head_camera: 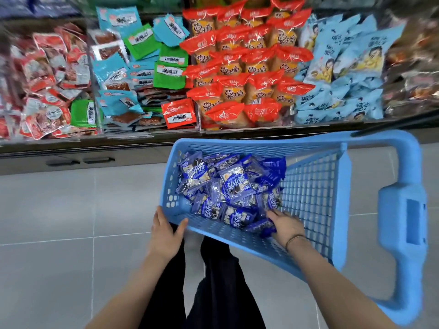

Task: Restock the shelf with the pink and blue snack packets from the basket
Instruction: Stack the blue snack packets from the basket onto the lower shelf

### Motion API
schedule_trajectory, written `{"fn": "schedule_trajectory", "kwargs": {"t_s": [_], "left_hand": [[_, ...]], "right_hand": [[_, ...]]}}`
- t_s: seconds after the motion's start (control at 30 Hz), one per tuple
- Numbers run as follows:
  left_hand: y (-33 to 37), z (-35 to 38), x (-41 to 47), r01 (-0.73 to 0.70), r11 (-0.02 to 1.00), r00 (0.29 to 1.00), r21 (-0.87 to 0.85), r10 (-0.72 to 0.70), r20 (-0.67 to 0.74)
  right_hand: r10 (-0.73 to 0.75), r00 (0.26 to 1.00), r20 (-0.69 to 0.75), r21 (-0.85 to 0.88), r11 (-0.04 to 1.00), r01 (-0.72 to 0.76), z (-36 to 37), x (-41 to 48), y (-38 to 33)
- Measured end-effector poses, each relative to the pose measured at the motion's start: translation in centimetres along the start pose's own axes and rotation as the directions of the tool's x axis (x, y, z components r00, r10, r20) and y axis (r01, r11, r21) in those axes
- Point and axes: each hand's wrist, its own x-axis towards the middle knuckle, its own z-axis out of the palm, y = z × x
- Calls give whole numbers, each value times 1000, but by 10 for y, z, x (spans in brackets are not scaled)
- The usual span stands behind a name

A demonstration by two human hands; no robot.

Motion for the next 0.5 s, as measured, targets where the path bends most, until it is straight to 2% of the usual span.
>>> {"fn": "schedule_trajectory", "kwargs": {"t_s": [0.1,0.17,0.2,0.23,0.3,0.33,0.4,0.47,0.5], "left_hand": [[13,-15,-7,-15,999,1000,37,16,-20],[26,-25,-16,-98,994,994,48,99,-34],[34,-29,-21,-147,989,989,26,148,-27],[43,-32,-26,-195,980,981,-25,195,-11],[63,-37,-39,-253,949,959,-186,271,80],[73,-38,-46,-247,936,945,-252,290,151],[93,-41,-58,-189,923,921,-336,285,266],[107,-43,-64,-134,886,914,-445,283,290],[114,-46,-66,-110,863,922,-494,274,274]], "right_hand": [[17,990,-142,59,998,-9,-23,-25,0],[65,970,-233,264,965,-1,-45,-42,-7],[96,966,-239,443,896,20,-56,-49,-11],[113,968,-224,618,784,52,-66,-56,-16],[62,980,-187,826,550,123,-83,-67,-26],[10,985,-175,866,478,149,-91,-72,-32],[-83,987,-136,899,408,158,-105,-81,-46],[-142,983,-116,923,350,160,-116,-92,-61],[-158,980,-117,945,286,159,-119,-96,-68]]}}
